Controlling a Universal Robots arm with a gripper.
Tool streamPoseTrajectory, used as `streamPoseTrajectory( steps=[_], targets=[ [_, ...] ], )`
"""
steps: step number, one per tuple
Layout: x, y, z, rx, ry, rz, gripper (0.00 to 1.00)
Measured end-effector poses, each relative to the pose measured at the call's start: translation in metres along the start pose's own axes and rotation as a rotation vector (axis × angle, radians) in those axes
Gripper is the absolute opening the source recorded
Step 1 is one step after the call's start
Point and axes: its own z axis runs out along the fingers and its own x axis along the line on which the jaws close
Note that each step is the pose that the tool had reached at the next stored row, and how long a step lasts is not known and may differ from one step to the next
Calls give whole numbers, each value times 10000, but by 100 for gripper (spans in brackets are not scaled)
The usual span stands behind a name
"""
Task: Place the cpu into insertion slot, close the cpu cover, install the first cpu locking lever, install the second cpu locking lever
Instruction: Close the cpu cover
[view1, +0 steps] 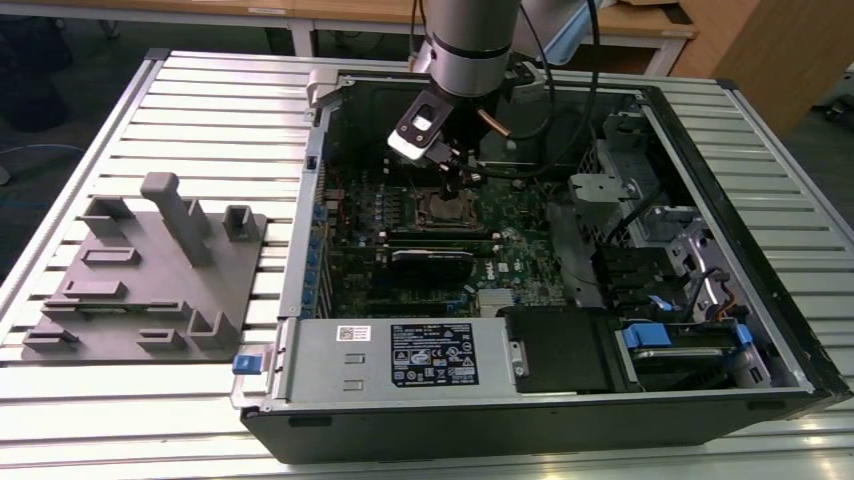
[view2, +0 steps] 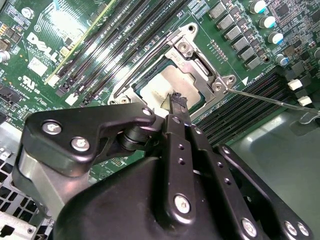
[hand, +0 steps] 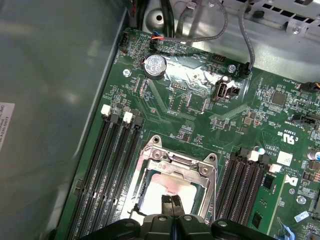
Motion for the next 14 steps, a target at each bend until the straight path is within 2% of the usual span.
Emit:
streamPoseTrajectory(
  steps=[14],
  targets=[
    [0,0,0,1,5,-165,11]
  ],
)
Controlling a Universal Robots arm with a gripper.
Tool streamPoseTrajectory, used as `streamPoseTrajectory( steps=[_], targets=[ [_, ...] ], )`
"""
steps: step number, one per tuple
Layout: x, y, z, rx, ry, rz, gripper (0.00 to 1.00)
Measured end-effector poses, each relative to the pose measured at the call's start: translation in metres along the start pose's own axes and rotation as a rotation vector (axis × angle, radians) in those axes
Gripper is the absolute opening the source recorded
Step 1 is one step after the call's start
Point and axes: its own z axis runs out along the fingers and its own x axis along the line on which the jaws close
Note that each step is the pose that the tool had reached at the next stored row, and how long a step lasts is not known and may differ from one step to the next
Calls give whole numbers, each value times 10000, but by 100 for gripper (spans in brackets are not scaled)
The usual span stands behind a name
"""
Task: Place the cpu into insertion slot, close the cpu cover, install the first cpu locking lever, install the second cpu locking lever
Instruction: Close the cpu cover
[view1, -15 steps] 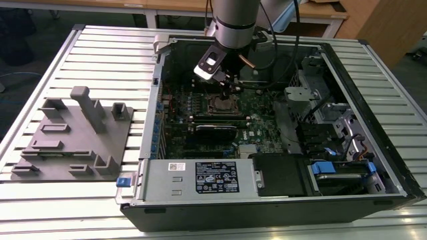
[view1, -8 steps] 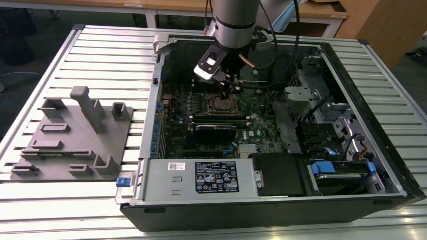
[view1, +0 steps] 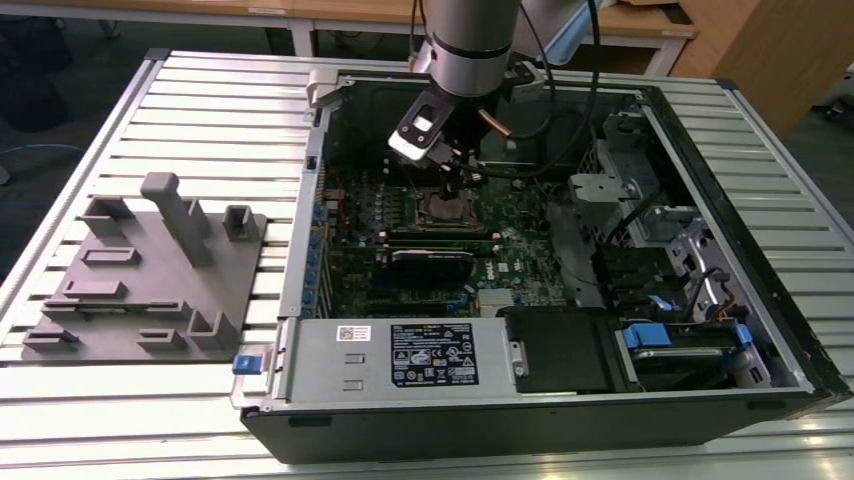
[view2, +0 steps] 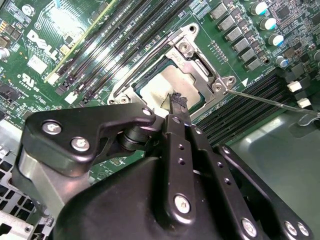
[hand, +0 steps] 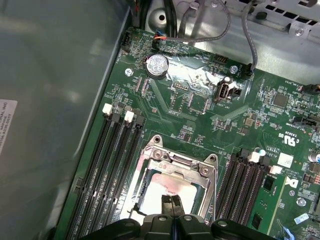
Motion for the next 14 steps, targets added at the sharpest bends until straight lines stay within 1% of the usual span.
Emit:
streamPoseTrajectory(
  steps=[14],
  targets=[
    [0,0,0,0,6,-85,11]
  ],
)
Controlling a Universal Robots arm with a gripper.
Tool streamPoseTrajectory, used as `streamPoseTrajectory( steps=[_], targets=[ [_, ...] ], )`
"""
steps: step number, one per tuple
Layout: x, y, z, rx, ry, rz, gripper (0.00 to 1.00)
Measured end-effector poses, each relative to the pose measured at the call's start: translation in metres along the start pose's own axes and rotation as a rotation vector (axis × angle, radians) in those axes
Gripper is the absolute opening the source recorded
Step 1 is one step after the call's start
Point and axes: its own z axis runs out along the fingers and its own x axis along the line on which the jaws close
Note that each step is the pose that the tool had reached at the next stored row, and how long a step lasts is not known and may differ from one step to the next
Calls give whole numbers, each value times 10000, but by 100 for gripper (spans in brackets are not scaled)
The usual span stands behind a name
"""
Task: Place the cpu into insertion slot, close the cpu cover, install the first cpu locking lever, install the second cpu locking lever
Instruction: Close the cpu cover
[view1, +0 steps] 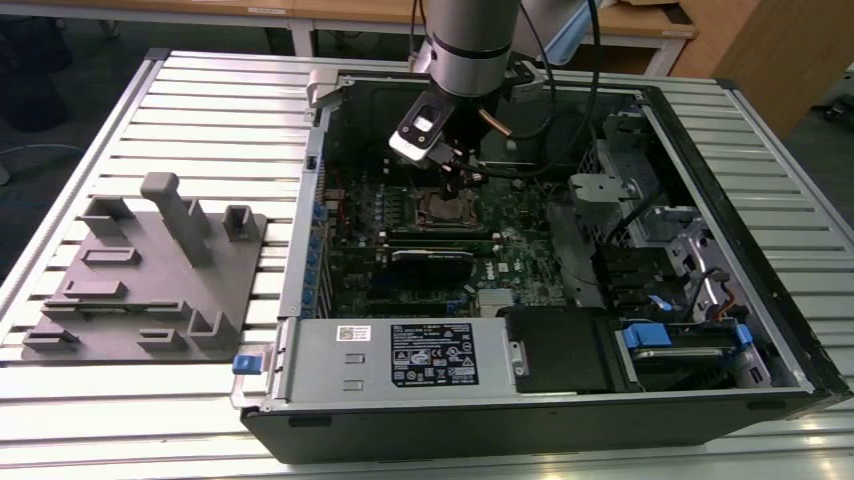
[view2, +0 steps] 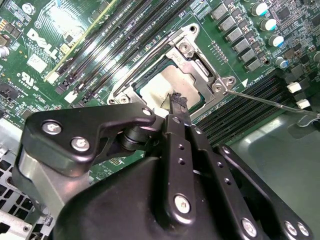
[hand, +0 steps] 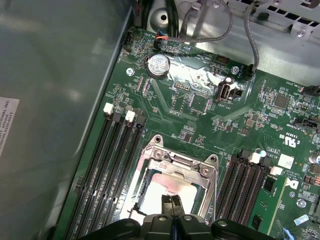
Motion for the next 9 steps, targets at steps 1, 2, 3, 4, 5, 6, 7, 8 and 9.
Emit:
streamPoseTrajectory(
  steps=[1,2,3,4,5,6,7,8,9],
  targets=[
    [0,0,0,0,0,-3,11],
    [0,0,0,0,0,-10,11],
    [0,0,0,0,0,-20,11],
    [0,0,0,0,1,-29,11],
    [0,0,0,0,1,-31,11],
    [0,0,0,1,0,-33,11],
    [0,0,0,0,1,-34,11],
    [0,0,0,0,0,-34,11],
    [0,0,0,0,1,-37,11]
  ],
)
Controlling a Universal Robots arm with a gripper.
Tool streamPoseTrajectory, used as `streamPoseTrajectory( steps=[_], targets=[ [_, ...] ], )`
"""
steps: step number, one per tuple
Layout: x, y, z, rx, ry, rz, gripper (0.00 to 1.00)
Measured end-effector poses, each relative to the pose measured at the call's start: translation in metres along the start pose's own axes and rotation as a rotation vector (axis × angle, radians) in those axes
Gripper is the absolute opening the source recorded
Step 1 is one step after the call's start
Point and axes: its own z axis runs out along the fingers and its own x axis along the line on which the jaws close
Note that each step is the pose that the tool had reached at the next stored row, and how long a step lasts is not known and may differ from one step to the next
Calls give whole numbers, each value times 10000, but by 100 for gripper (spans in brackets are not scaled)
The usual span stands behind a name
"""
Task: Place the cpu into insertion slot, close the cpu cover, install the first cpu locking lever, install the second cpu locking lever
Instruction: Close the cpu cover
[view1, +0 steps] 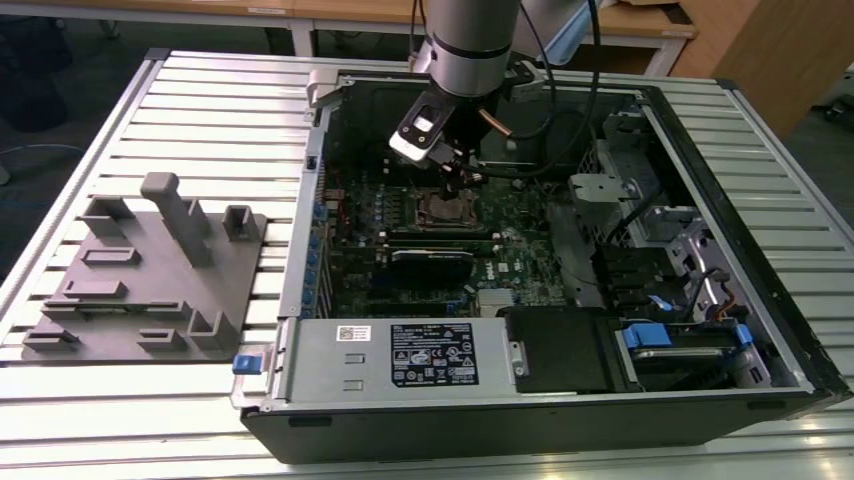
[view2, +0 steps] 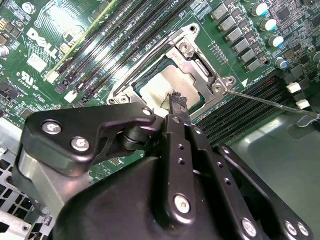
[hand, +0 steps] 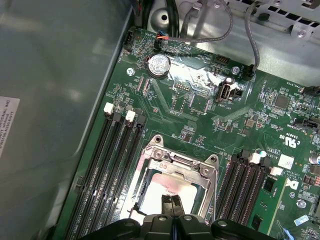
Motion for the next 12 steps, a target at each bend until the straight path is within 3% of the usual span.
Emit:
streamPoseTrajectory(
  steps=[12],
  targets=[
    [0,0,0,1,1,-59,11]
  ],
)
